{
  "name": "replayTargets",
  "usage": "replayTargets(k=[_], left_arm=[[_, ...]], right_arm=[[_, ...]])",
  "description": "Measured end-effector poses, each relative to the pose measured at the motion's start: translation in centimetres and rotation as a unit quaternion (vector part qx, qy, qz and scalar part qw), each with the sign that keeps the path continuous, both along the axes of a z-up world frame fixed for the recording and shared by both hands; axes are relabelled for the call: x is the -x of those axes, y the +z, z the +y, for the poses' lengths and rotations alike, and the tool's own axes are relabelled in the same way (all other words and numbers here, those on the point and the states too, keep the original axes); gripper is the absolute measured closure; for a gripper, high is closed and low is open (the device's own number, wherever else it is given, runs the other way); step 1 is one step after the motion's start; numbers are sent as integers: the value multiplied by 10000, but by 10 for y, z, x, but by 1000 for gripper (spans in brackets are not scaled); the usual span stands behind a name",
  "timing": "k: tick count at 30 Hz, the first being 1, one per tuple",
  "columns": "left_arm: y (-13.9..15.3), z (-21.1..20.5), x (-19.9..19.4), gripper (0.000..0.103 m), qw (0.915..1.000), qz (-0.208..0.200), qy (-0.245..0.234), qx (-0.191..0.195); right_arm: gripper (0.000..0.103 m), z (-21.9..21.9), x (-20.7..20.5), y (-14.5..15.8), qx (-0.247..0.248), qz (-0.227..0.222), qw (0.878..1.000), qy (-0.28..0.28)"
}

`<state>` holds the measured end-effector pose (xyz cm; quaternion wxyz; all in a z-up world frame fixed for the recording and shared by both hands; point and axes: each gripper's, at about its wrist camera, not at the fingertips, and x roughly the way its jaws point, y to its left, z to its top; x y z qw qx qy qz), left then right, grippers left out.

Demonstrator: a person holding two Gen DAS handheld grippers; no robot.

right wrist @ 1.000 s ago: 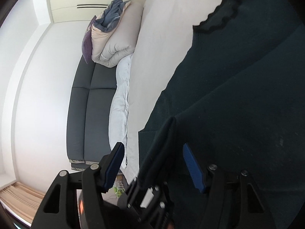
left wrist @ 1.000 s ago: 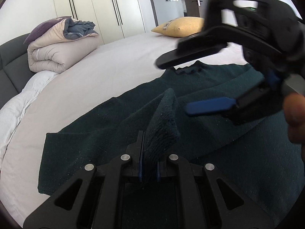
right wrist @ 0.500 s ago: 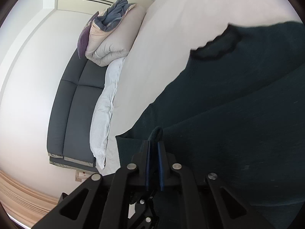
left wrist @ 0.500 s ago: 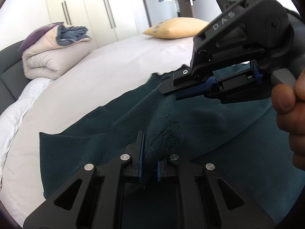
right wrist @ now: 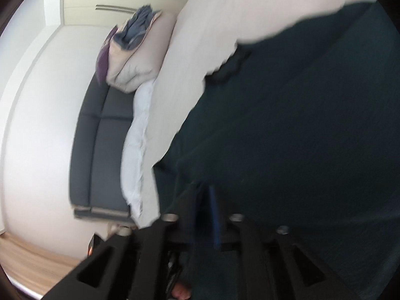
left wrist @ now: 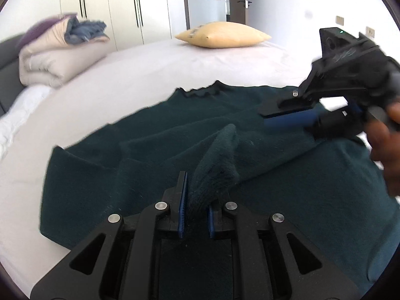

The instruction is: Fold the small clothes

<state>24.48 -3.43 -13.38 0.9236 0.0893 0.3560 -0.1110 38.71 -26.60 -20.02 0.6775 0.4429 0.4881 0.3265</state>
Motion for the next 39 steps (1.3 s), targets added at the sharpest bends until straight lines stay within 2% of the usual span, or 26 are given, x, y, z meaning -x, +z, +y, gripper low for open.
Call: replayTargets(k=[1,3,5,6,7,9,11,12,16,17,19,20,21,24,28,30,32,36,39], left_arm=[[0,-2,-1,91,10000,-33,-30,-78],[-2,-10,1,91,9996,-91,-55,-244],[-1,-12,3,91,9992,-209,-55,-351],[-1,-12,3,91,9989,-256,-38,-397],[-1,-11,2,91,9988,-279,-25,-414],[-2,-10,1,91,9989,-274,6,-385],[-4,-7,-3,91,9993,-218,12,-293],[-3,-4,-3,91,9995,-191,5,-251],[2,1,6,84,9999,-18,-147,-6],[6,4,9,78,9998,-13,-186,111],[15,17,17,57,9989,16,-262,398],[21,27,21,33,9979,-10,-249,602],[25,35,27,26,9964,-90,-177,826],[33,80,28,26,9880,-88,165,1536],[27,159,11,27,9697,76,1055,2204],[25,189,3,43,9607,150,1359,2418],[24,217,-7,52,9505,225,1648,2624],[27,244,-31,67,9477,265,1832,2601],[31,241,-49,67,9534,310,1738,2446]], right_arm=[[39,9,1,-2,-195,23,9998,31],[38,23,-1,-5,-394,74,9991,102],[38,34,-7,-7,-329,97,9993,157],[46,37,-10,-8,-267,105,9994,203],[61,41,-11,-9,-239,140,9993,265],[71,47,-13,-12,-142,205,9991,350],[88,48,-15,-9,96,133,9993,330],[92,49,-16,-7,185,118,9993,291],[94,43,-24,10,456,-190,9988,60],[94,38,-25,17,492,-279,9984,4],[94,23,-27,30,576,-457,9972,-95],[94,16,-28,34,617,-504,9968,-116],[94,8,-29,38,684,-541,9961,-140],[94,-19,-30,41,947,-542,9937,-239],[94,-56,-34,31,1251,-316,9897,-613],[94,-65,-38,27,1375,-204,9876,-732],[94,-73,-39,20,1439,-115,9863,-804],[94,-85,-41,11,1536,-29,9837,-933],[94,-87,-42,4,1646,14,9819,-941]])
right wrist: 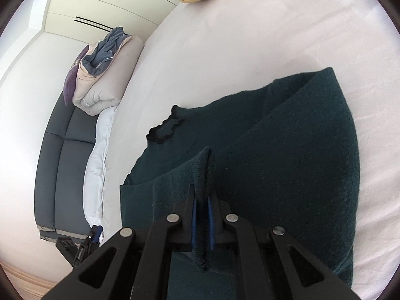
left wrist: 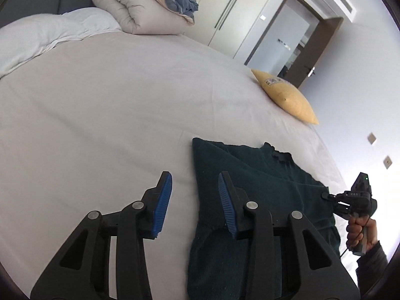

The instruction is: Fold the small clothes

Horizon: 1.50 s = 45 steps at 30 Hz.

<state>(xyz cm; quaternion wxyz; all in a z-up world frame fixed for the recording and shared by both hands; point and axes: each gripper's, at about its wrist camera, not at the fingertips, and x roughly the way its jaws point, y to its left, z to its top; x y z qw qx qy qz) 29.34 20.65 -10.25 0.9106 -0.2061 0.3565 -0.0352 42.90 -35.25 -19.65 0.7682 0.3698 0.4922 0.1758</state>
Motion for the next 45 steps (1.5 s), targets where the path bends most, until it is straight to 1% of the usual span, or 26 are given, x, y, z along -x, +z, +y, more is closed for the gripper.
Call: replayTargets(k=[3,6,9,11,12,13,14,15,17,18,19,20,24,28,30,32,33,35,36,37,39,40,41,42,43,45], left_arm=[[2,-19,-21,68,9996,10,-261,-119],[-4,-50,-40,68,9983,120,-514,-238],[-26,-77,-62,68,9944,515,-782,-492],[-51,-90,-77,68,9895,871,-881,-738],[-62,-94,-81,68,9878,986,-913,-791],[-70,-98,-82,68,9861,1056,-954,-862],[-75,-102,-79,68,9852,1026,-969,-975],[-78,-105,-77,68,9848,981,-978,-1052],[-80,-108,-76,68,9841,979,-988,-1101],[-81,-109,-77,68,9835,991,-1000,-1133],[-82,-111,-78,68,9825,1008,-1020,-1185],[-82,-113,-78,68,9817,1018,-1036,-1229],[-82,-116,-75,68,9808,1020,-1041,-1292],[-81,-117,-72,68,9796,1031,-1076,-1347],[-75,-114,-68,68,9800,1048,-1063,-1318],[-65,-111,-65,68,9817,969,-998,-1303],[-56,-111,-65,68,9829,831,-962,-1333],[-46,-110,-67,68,9837,712,-931,-1366],[-44,-110,-71,68,9840,705,-920,-1351],[-43,-111,-76,68,9846,695,-908,-1326],[-44,-113,-85,68,9841,689,-899,-1367],[-48,-115,-89,68,9832,752,-907,-1393],[-56,-115,-93,68,9819,881,-922,-1401],[-65,-116,-96,68,9804,1025,-933,-1399],[-75,-115,-97,68,9796,1117,-940,-1378],[-80,-114,-90,67,9809,876,-988,-1428]], right_arm=[[94,-5,3,-6,-5,47,9999,-100],[94,-12,7,-8,20,71,9998,-167],[94,-16,9,-13,-5,189,9996,-203],[92,-16,11,-14,-71,180,9996,-227],[90,-16,13,-13,-109,134,9996,-216],[89,-16,16,-12,-150,112,9996,-216],[86,-13,17,-11,-179,105,9996,-211],[76,-12,18,-10,-166,95,9996,-186],[74,-5,18,-7,50,-18,9999,-132],[78,-2,16,-6,240,-33,9997,-100],[92,0,15,-5,360,-18,9993,-119],[93,1,12,-6,410,33,9991,-133],[94,1,8,-5,594,40,9979,-253],[95,-5,9,-12,506,73,9984,-255],[95,-7,12,-11,565,33,9982,-211],[94,-9,16,-4,820,-41,9963,-244],[93,-10,18,0,953,-42,9950,-310],[88,-16,22,12,1344,-38,9890,-612],[86,-16,23,22,1571,-107,9846,-758],[86,-14,24,30,1606,-256,9836,-781],[86,1,24,45,1342,-627,9874,-550],[86,14,22,49,1139,-797,9898,-313],[86,26,21,50,998,-875,9911,-109],[81,42,17,46,852,-917,9920,183],[76,53,15,40,817,-890,9921,344],[72,68,6,18,801,-626,9930,603]])
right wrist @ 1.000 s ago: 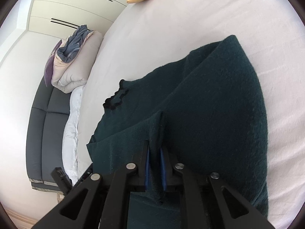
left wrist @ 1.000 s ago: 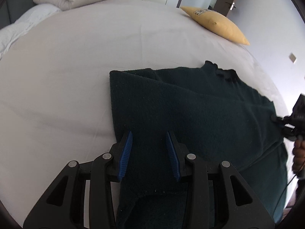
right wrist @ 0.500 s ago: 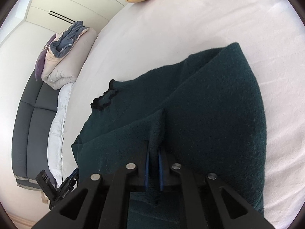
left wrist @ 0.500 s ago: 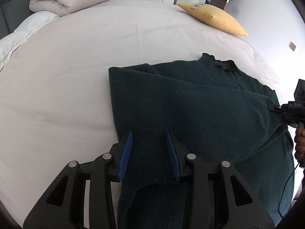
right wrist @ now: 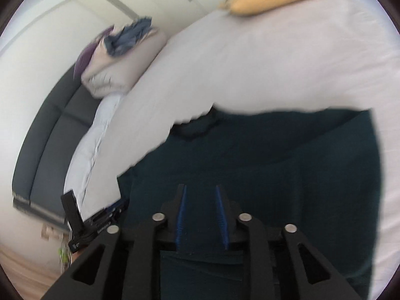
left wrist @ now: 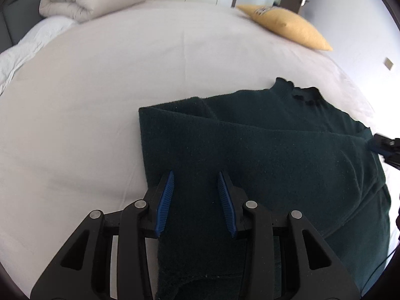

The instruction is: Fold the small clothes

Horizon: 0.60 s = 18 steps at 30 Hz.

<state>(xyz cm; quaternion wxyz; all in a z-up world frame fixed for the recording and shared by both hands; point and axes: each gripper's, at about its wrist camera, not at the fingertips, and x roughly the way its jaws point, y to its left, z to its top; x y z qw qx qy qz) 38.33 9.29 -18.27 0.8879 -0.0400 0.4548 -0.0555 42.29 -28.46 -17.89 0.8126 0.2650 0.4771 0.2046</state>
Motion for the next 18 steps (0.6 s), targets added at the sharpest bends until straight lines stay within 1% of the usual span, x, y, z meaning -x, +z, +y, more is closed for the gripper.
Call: replayTargets(k=[1,2,3,4,6,8,9,10,11,14,15,16,17,18], left_arm=[[-1,0,3,67,10000,-34,-49,-63],[-1,0,4,67,9999,-42,-83,-97],[-1,0,5,66,9999,-34,-110,-128],[-1,2,7,66,9998,-35,-122,-123],[-3,6,13,66,9998,-52,-128,-133],[-3,7,25,65,9994,-85,-115,-312],[-4,7,30,60,9992,-66,-74,-392],[-4,11,37,60,9993,-30,-31,-362],[-4,14,43,60,9995,-34,5,-303],[4,20,61,60,9995,-74,144,-254],[6,20,65,60,9995,-105,156,-235],[5,20,69,60,9995,-115,167,-241],[3,19,71,58,9995,-62,178,-249],[0,21,75,57,9996,0,201,-207]], right_arm=[[74,0,-3,-13,-12,162,9999,-37],[79,-7,-4,-22,-193,211,9995,-132],[91,-20,-3,-29,-503,181,9982,-271],[98,-33,-1,-34,-750,202,9961,-426],[99,-61,9,-41,-985,208,9913,-845],[99,-87,26,-39,-951,103,9882,-1198],[98,-97,38,-36,-898,74,9864,-1375],[89,-104,49,-31,-731,96,9851,-1553],[86,-107,57,-24,-737,18,9847,-1576],[76,-97,73,-6,-1029,-315,9860,-1274],[68,-86,76,1,-1097,-446,9867,-1113],[58,-74,76,5,-1107,-540,9879,-942],[52,-62,73,7,-1084,-598,9894,-764],[43,-49,69,7,-1031,-602,9910,-599]])
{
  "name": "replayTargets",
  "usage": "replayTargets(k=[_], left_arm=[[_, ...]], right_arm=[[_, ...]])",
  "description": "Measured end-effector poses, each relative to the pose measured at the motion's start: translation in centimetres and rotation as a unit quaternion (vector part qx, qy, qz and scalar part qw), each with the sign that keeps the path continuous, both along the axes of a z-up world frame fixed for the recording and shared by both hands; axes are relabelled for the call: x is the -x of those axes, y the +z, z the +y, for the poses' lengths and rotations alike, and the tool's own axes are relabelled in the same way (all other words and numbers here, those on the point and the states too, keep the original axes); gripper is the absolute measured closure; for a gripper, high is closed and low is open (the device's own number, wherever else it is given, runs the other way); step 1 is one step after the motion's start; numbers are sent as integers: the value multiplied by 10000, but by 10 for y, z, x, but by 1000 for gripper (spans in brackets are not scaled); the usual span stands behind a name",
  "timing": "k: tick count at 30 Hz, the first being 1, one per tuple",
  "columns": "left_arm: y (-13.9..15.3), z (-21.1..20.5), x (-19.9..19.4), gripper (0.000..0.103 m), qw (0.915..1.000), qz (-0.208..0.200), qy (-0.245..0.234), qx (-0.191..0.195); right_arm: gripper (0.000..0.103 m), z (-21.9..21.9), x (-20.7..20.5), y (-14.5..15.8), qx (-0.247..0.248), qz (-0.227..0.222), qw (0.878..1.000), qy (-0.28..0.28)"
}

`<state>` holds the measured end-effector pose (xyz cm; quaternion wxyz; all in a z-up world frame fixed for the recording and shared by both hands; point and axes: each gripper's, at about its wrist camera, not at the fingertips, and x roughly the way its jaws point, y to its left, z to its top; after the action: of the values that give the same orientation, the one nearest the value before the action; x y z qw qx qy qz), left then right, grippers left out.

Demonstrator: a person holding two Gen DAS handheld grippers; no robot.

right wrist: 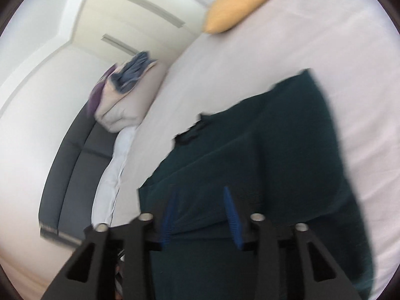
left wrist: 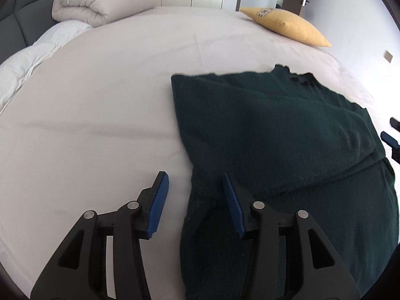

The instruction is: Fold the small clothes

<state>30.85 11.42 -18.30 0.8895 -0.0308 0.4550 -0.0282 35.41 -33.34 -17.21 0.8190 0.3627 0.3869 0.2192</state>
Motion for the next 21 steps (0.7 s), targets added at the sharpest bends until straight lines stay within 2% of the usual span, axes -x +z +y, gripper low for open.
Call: replayTargets(k=[1,3,4,6,7,10,13,15,19,21], left_arm=[[-1,2,2,57,10000,17,12,41],[-1,6,5,56,9999,62,5,105],[1,8,7,56,9999,87,-4,113],[7,12,17,56,9999,77,-24,95],[10,15,24,56,10000,61,-3,77],[14,26,53,56,9995,43,35,297],[16,35,97,50,9977,87,-16,673],[17,39,128,41,9961,104,8,881],[16,44,185,38,9903,288,-20,1358],[14,48,215,36,9838,438,-80,1738]], right_arm=[[37,8,-5,-5,58,73,9999,96],[37,16,-15,-26,217,514,9983,185],[51,11,-14,-37,201,602,9979,112],[64,-3,-4,-40,-71,626,9980,-64],[60,-12,5,-40,-144,681,9975,-129],[45,-33,46,-22,415,473,9973,-380],[39,-50,104,-6,502,196,9976,-436],[34,-62,143,4,606,27,9971,-452],[31,-72,208,11,848,-93,9957,-360],[31,-77,235,10,926,-64,9952,-301]])
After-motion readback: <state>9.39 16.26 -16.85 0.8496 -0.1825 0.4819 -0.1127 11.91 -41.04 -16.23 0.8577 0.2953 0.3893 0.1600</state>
